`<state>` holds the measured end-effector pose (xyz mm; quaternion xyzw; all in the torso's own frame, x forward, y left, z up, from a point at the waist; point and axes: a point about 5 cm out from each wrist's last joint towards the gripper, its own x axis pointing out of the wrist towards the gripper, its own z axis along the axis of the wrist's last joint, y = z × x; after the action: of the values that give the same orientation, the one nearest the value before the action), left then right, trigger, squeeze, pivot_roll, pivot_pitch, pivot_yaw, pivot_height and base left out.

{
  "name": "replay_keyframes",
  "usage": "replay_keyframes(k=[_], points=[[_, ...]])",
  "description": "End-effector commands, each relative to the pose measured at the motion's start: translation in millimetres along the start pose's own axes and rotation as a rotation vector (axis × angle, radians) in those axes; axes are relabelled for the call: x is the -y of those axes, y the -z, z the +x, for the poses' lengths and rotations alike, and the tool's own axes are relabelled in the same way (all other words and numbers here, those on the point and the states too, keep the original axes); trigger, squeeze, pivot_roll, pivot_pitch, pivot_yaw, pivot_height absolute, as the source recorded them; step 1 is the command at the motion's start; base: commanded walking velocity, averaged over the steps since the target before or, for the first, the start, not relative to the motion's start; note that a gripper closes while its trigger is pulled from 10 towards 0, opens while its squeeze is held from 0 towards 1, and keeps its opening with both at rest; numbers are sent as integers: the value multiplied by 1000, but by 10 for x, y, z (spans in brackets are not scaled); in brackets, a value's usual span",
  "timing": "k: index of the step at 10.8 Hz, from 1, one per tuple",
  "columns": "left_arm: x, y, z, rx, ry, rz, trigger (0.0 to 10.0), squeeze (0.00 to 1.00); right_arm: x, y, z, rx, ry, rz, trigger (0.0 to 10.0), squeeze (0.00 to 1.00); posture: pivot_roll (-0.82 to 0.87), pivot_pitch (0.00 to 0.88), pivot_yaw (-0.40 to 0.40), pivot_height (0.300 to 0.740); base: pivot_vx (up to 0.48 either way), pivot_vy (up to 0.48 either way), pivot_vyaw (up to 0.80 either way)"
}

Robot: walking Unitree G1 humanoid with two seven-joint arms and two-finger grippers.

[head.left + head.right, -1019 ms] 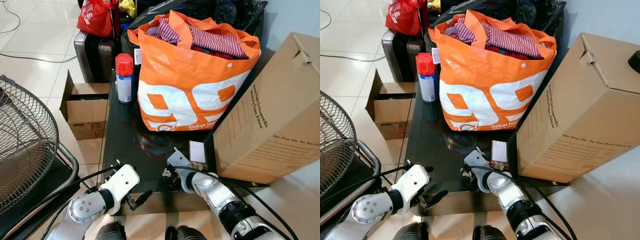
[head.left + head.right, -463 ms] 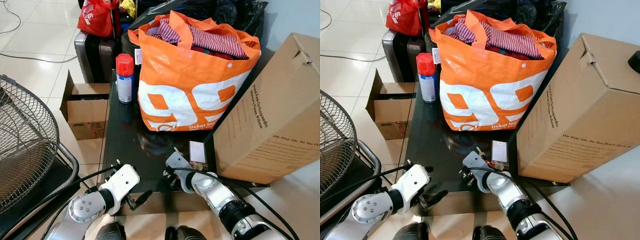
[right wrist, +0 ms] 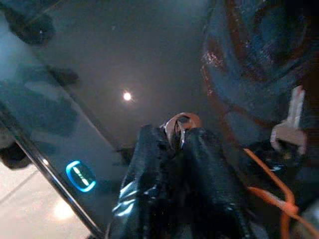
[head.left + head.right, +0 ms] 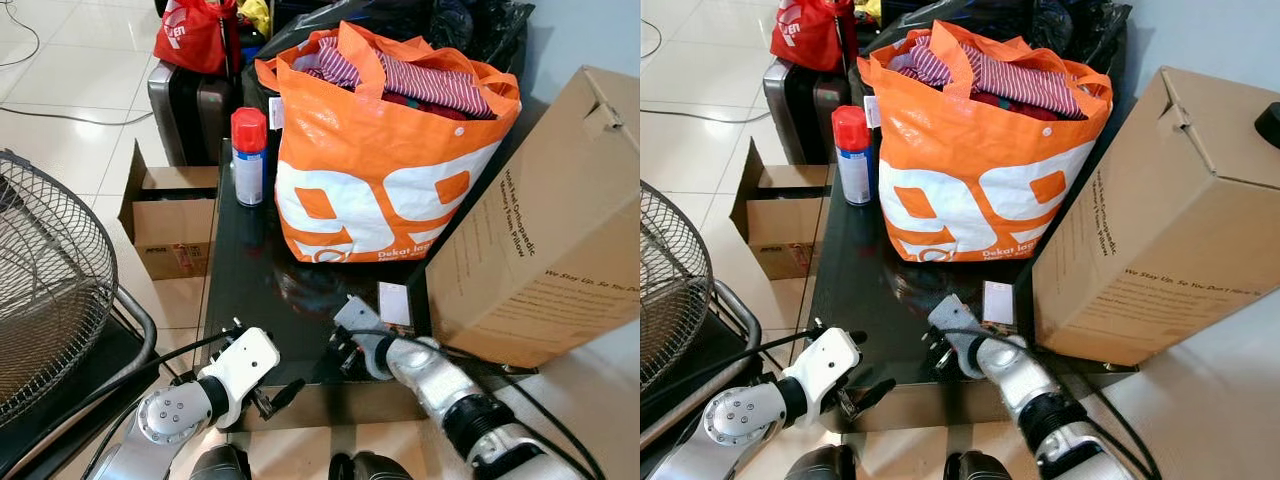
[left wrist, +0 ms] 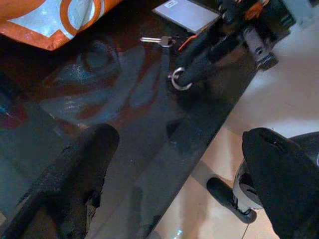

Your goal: Hang keys on a hook

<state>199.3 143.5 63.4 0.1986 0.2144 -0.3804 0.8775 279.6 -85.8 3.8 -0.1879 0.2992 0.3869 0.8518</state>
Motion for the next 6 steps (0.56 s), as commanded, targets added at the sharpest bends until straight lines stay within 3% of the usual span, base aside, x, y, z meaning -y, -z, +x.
replay_keyframes(k=[1,5,6], points=[[30,-26,9,10,17,17,10000,0,53,20,-69,6,-13,-10,0,0,35,120,-144,740,0,0,0],[-12,-5,11,10,16,33,10000,0,207,-80,-239,62,-8,-39,0,0,36,95,-133,740,0,0,0],[-31,-1,12,12,16,39,10000,0,198,-88,-243,84,1,55,0,0,36,92,-128,740,0,0,0]])
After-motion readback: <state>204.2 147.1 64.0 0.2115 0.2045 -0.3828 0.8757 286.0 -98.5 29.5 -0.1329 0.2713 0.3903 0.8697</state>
